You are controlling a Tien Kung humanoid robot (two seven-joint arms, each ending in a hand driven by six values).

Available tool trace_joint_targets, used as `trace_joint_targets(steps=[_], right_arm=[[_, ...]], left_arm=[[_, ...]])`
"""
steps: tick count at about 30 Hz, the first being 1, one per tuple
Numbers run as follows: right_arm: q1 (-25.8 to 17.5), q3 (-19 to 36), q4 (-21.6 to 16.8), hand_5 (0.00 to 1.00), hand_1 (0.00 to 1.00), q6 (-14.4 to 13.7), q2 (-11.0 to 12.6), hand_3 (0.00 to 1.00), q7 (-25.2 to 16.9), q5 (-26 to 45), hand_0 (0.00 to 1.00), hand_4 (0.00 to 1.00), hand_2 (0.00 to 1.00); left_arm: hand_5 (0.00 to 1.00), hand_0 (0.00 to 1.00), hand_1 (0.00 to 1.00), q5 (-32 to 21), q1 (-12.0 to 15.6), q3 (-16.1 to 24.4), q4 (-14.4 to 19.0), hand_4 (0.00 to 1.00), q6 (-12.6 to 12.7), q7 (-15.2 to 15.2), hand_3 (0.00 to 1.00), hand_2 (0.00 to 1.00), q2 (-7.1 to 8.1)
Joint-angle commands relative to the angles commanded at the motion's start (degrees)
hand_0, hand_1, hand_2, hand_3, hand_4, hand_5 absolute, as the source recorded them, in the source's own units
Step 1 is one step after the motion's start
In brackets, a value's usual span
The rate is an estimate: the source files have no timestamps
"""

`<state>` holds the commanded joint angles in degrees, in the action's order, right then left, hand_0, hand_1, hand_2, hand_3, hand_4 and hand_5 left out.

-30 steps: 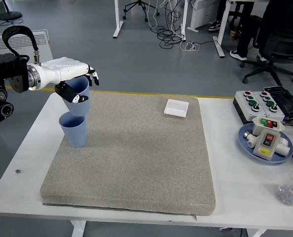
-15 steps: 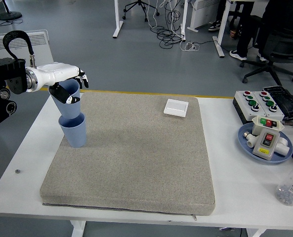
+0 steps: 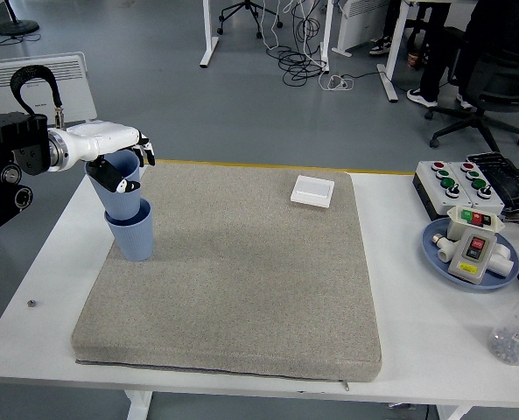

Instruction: Push cup pick cup insert cup

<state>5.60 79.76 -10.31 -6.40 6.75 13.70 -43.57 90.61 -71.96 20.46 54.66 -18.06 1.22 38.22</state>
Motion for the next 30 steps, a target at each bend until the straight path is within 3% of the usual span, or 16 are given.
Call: trace_joint_targets(steps=[15,16,21,22,27,28,30], right_arm=[[-0.08,0.01,0.00,0.595,0.622,-0.01,-0.06,0.587,-0.05,0.03,0.751,0.127,0.598],[-0.10,-0.01,0.00,0.594,0.622,-0.03,-0.07,0.587,-0.05,0.09,0.750,0.127,0.598],[-0.24,-0.01,0.00,0.594,0.622,-0.05,-0.12,0.587,-0.04,0.16,0.750,0.127,0.598],[-0.29,0.01,0.00,0.594,0.622,-0.05,-0.12,0.587,-0.03,0.11,0.750,0.127,0.598],[-0.51,0.09,0.00,0.594,0.622,-0.07,-0.16,0.587,-0.02,-0.02,0.750,0.127,0.598],[-0.55,0.11,0.00,0.594,0.622,-0.08,-0.17,0.587,-0.01,-0.07,0.751,0.127,0.598],[-0.61,0.13,0.00,0.594,0.622,-0.08,-0.18,0.587,0.00,-0.10,0.751,0.127,0.598]], left_arm=[[0.002,0.531,0.603,-0.78,1.19,-0.18,-4.28,0.417,1.58,2.65,0.682,0.670,-1.79],[0.002,0.471,0.615,-0.89,1.21,-0.22,-4.60,0.656,1.71,2.86,0.714,0.750,-1.86],[0.002,0.471,0.615,-1.97,1.40,-0.55,-5.84,0.656,2.23,3.70,0.714,0.750,-2.20],[0.107,0.423,0.638,-2.15,1.50,-0.59,-5.97,0.770,2.34,3.79,0.742,0.782,-2.33],[0.107,0.423,0.638,-2.53,1.98,-0.87,-6.36,0.770,2.59,3.81,0.742,0.782,-2.86],[0.213,0.466,0.663,-2.56,2.07,-0.94,-6.47,0.830,2.58,3.76,0.754,0.803,-2.98],[0.213,0.466,0.663,-2.58,2.15,-0.97,-6.65,0.830,2.62,3.76,0.754,0.803,-3.12]])
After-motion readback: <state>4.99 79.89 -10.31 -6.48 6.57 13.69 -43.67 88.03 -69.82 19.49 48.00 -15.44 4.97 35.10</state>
